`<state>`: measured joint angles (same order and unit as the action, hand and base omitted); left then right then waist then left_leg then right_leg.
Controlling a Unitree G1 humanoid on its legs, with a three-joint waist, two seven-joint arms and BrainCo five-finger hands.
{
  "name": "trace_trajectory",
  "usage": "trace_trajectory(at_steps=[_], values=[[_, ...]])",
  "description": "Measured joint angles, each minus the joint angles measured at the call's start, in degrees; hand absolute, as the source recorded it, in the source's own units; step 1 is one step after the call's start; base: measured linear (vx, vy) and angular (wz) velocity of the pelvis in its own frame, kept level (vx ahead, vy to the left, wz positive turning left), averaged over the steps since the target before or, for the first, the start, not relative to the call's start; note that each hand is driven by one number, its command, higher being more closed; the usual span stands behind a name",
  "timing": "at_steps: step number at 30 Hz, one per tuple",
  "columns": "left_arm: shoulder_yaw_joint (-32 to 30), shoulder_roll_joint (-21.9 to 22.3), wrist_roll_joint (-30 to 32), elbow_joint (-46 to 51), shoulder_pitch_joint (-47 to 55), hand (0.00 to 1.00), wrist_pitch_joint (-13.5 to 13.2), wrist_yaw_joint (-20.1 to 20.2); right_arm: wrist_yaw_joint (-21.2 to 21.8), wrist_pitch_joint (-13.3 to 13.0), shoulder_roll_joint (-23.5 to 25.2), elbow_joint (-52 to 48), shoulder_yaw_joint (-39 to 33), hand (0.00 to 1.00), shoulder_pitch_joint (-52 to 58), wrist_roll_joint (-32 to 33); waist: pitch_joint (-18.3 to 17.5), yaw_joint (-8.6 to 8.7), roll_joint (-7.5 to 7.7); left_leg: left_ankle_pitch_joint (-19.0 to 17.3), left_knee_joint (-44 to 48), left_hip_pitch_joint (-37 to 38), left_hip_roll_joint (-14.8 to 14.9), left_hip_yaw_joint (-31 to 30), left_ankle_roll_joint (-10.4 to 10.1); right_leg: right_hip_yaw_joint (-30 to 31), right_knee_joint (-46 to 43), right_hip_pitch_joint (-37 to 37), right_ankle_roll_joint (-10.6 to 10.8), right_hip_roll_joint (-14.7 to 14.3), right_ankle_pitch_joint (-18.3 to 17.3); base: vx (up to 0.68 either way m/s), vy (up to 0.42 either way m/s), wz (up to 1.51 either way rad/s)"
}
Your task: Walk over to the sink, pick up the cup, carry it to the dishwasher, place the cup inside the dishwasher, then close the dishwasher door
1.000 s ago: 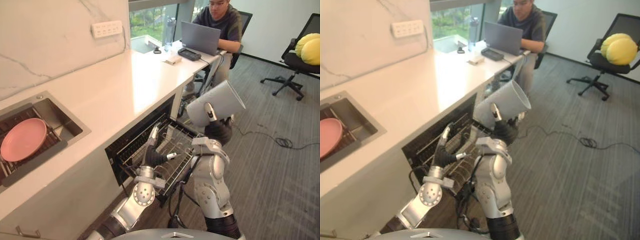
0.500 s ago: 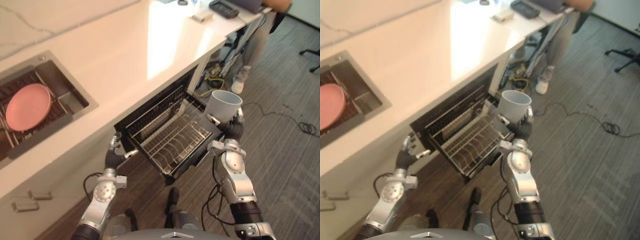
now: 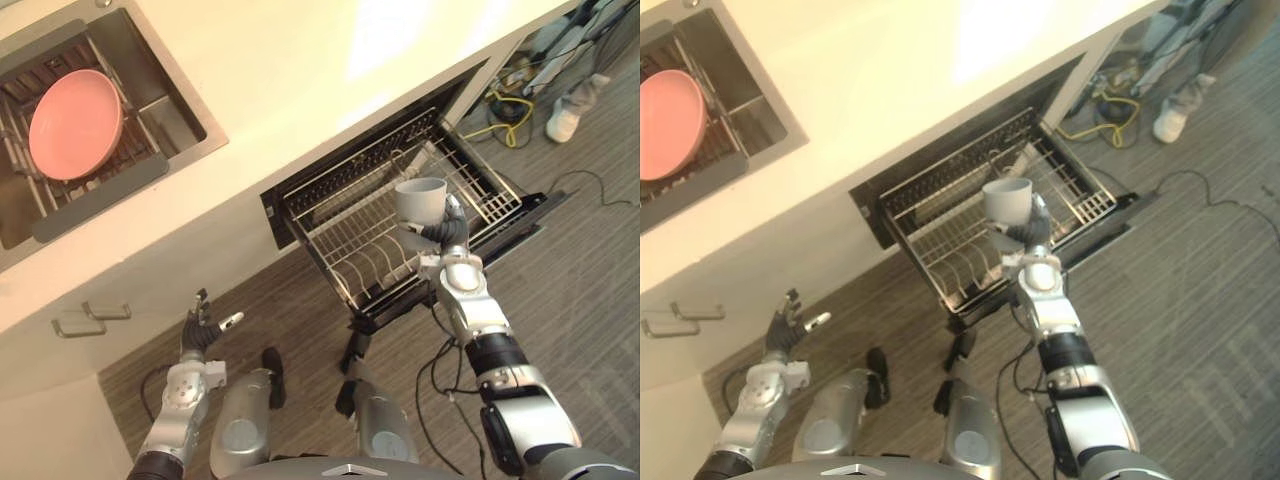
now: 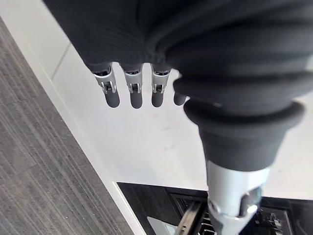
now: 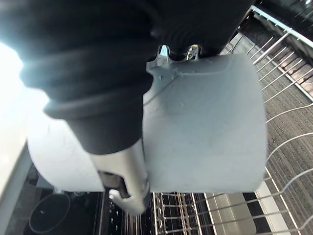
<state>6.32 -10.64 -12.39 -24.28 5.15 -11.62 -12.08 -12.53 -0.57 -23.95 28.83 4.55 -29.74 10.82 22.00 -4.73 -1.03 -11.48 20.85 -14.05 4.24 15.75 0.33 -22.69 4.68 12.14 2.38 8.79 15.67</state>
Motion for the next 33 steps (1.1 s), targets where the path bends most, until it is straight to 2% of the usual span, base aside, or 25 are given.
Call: trace_trajectory(at_steps=[7, 10, 14, 15, 16, 20, 23, 28, 29, 33], values=[[-0.6, 0.2, -2.0, 0.2, -2.4, 0.00, 0.0, 1.2, 6.9, 3.1, -2.9, 11.9, 6.5, 1.00, -12.9, 0.0, 3.5, -1.78, -0.55, 1.6, -0.1, -2.1, -0.7, -1.8, 0.2, -2.1, 0.0, 1.0, -0.5, 0.7, 0.3, -0.03, -0.012, 0.17], [-0.5, 0.4, -0.8, 0.2, -2.3, 0.00, 1.8, 1.1, 10.2, 4.4, -4.0, 14.7, 8.4, 1.00, -16.9, 0.1, 4.3, -2.64, -1.20, 1.8, 0.1, -2.8, -0.9, -2.4, 0.4, -3.1, 0.0, 1.1, -0.6, 0.8, 0.5, -0.03, -0.009, 0.10], [-0.2, 0.4, 1.4, -1.5, -2.4, 0.00, 5.7, 1.2, 15.0, 7.3, -4.0, 20.7, 9.9, 1.00, -20.9, 0.2, 4.8, -3.59, -1.22, 2.1, 0.4, -3.7, -0.9, -2.9, 0.4, -3.3, 0.0, 1.5, -0.8, 0.8, 0.6, -0.03, -0.010, 0.09], [0.3, 0.4, 1.4, -7.7, -3.3, 0.00, 10.5, 3.7, 17.9, 10.0, -3.8, 26.5, 10.6, 1.00, -21.6, 2.4, 5.2, -4.39, -1.30, 1.9, 2.0, -5.3, -0.6, -3.5, 0.4, -4.1, 0.0, 2.0, -1.1, 0.7, 0.7, -0.07, -0.016, 0.14], [0.3, 0.4, 1.4, -8.6, -3.4, 0.00, 11.1, 4.7, 18.5, 10.8, -3.8, 26.8, 10.5, 1.00, -21.7, 2.4, 5.6, -4.51, -1.32, 1.8, 2.5, -5.7, -0.4, -3.5, 0.5, -4.7, 0.0, 2.1, -1.4, 0.6, 0.4, -0.08, -0.018, 0.12], [0.6, 0.2, 1.3, -10.2, -3.8, 0.00, 11.7, 6.3, 19.7, 11.0, -3.5, 29.6, 10.0, 1.00, -23.3, 2.4, 6.5, -5.09, -1.51, 1.7, 3.1, -6.3, 0.0, -3.7, 0.4, -6.3, 0.0, 2.2, -2.1, 0.6, -0.7, -0.04, -0.015, 0.00], [1.8, -0.8, 0.2, -11.3, -4.4, 0.00, 13.3, 8.8, 21.2, 11.1, -3.5, 33.7, 8.0, 1.00, -24.8, 2.3, 6.6, -5.45, -1.81, 1.9, 3.4, -7.9, 0.0, -4.9, 0.1, -7.7, 0.0, 3.0, -2.3, 0.6, -0.4, 0.00, -0.034, 0.13], [3.4, -1.7, -1.1, -12.6, -4.9, 0.00, 14.7, 9.8, 22.4, 10.8, -2.7, 34.7, 8.1, 1.00, -25.3, 2.3, 6.8, -6.49, -2.29, 1.9, 3.8, -8.6, 0.0, -5.1, 0.1, -7.9, 0.0, 3.6, -2.1, 0.6, 0.5, 0.04, 0.002, 0.03], [3.6, -1.8, -1.1, -12.6, -5.0, 0.00, 14.8, 9.8, 22.3, 10.8, -2.1, 35.2, 8.2, 0.00, -25.6, 2.2, 6.8, -6.67, -2.31, 1.9, 3.8, -8.7, -0.1, -5.2, 0.1, -7.9, 0.0, 3.6, -2.1, 0.6, 0.5, 0.01, 0.001, 0.04], [4.4, -1.9, -1.8, -12.5, -5.0, 0.00, 14.9, 9.8, 21.6, 10.4, -1.1, 35.2, 8.3, 0.00, -27.0, 2.3, 7.0, -7.15, -2.78, 2.1, 3.6, -8.7, -0.3, -5.2, 0.3, -7.9, 0.0, 3.6, -2.2, 0.5, 0.6, -0.01, -0.002, 0.01]])
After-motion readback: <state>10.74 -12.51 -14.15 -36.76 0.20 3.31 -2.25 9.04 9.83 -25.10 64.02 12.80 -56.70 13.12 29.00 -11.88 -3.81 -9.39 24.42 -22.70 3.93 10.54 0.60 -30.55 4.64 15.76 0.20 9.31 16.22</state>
